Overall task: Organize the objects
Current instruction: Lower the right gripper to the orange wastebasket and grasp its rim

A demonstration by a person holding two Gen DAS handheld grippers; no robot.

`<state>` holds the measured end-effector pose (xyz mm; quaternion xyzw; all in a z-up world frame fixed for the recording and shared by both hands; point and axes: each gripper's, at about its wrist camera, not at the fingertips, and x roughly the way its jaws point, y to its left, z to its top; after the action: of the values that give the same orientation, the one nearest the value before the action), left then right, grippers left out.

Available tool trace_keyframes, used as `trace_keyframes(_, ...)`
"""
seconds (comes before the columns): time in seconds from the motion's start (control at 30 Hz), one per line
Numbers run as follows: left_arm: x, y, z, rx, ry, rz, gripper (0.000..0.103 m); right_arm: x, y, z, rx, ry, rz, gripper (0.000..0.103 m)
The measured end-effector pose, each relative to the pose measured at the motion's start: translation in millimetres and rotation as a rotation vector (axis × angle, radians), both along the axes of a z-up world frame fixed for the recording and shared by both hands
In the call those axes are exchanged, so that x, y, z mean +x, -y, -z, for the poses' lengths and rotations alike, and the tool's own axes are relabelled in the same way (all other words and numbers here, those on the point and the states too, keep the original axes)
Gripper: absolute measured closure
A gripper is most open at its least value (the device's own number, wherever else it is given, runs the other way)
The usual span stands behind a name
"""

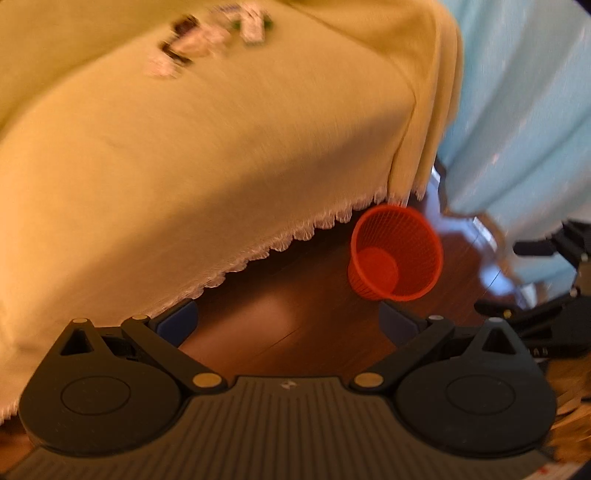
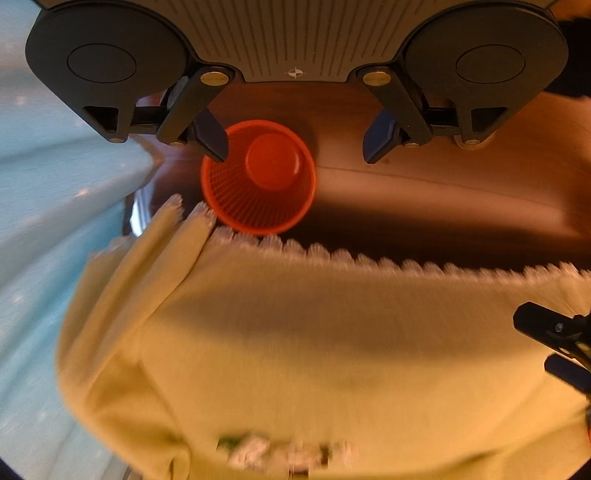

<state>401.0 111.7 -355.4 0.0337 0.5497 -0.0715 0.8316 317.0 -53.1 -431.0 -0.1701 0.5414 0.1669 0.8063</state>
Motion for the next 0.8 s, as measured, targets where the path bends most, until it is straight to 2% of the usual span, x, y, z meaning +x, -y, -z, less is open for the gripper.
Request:
trace_keyframes(0.13,18,5,80,-0.005,-0.019,0.054,0.001,21,2,89,-0.027,-0.029,-0.067,0.035)
trace_keyframes(0.23,28,6,132,-0.007,-0.031,0.067,0.001,31,2,155,-0.049,-0.047,-0.127,0.045)
trace_keyframes(0.3,36,4,161,-0.013,-0.036,0.060,0.001,36,3,193,-0.067,-0.070,-0.157,0.055)
trace_keyframes(0.4,42,-4,191,-0.029,-0.038,0.032,0.001,43,3,239,-0.076,-0.096,-0.200,0.061)
trace_keyframes(0.57,49,-13,220,-0.041,-0.037,0.006,0.001,49,-1,283,-0.093,-0.110,-0.265,0.069)
trace_keyframes(0.8,48,-11,229,-0.050,-0.039,0.005,0.001,56,1,304,-0.142,-0.113,-0.336,0.082)
